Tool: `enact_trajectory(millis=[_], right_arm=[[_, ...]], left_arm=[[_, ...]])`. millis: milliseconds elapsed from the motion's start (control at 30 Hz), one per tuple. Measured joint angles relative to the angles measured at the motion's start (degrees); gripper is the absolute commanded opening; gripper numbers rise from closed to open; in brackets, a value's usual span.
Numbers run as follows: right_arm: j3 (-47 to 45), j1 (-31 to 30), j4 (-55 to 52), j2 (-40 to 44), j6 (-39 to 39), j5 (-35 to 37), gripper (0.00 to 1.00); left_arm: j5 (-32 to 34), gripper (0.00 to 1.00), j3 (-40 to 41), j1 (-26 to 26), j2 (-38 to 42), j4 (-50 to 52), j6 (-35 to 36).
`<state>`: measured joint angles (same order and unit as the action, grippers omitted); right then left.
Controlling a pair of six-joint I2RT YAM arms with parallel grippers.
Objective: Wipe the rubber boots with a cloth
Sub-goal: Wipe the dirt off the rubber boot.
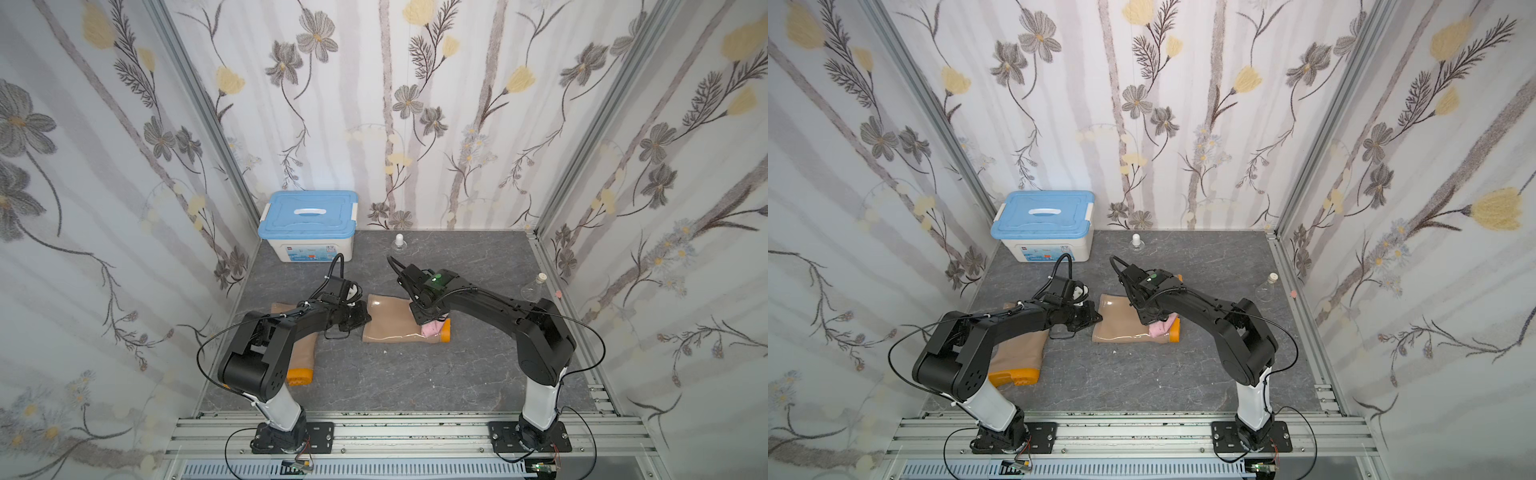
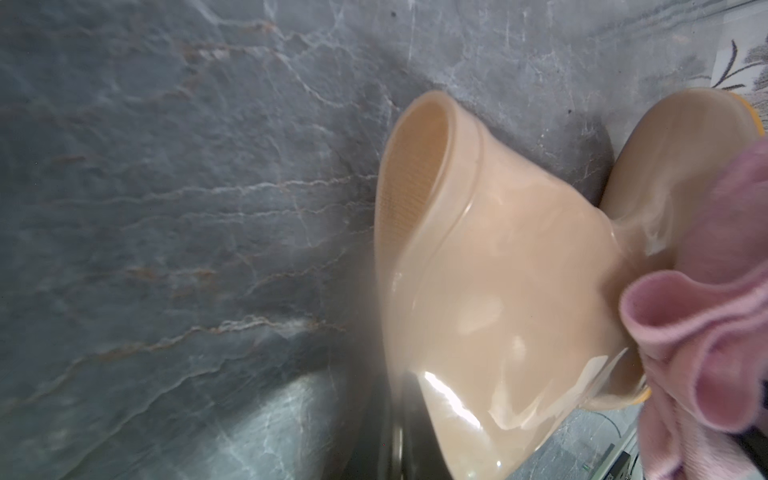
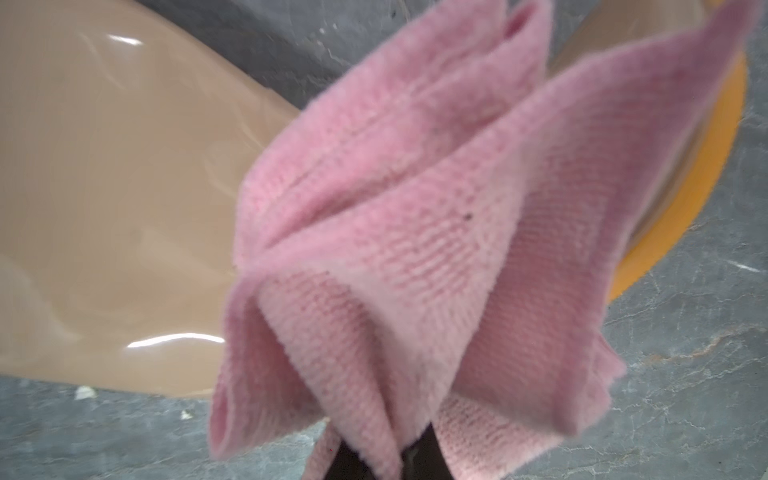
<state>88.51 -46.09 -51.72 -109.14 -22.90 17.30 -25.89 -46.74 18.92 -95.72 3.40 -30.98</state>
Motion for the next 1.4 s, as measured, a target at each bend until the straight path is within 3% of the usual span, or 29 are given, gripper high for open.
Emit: enact_trajectory(millis=[300, 700, 1033, 1233, 1400], right_arm=[[10.32, 0.76, -1.22, -9.55, 3.28, 2.32, 0.00], [22.08, 10.58, -1.20, -19.43, 8.24, 4.09, 0.00], [30.84, 13.79, -2.89, -29.27, 7.48, 2.78, 0.00], [24.48, 14.49, 0.15, -22.38, 6.58, 0.59, 0.00], [12.63, 15.26, 5.33, -3.96, 5.99, 0.98, 0.00]], left_arm=[[-0.50, 0.00, -1.25, -0.28, -1.60, 0.70, 1.03], [-0.66, 0.00, -1.25, -0.33, -1.68, 0.72, 1.55], [-0.35, 0.00, -1.25, -0.33, -1.68, 0.74, 2.10], [-0.35, 0.00, -1.18, -0.33, 0.07, 1.46, 2.05], [1.16, 0.00, -3.32, -0.33, 5.16, 7.34, 1.99]])
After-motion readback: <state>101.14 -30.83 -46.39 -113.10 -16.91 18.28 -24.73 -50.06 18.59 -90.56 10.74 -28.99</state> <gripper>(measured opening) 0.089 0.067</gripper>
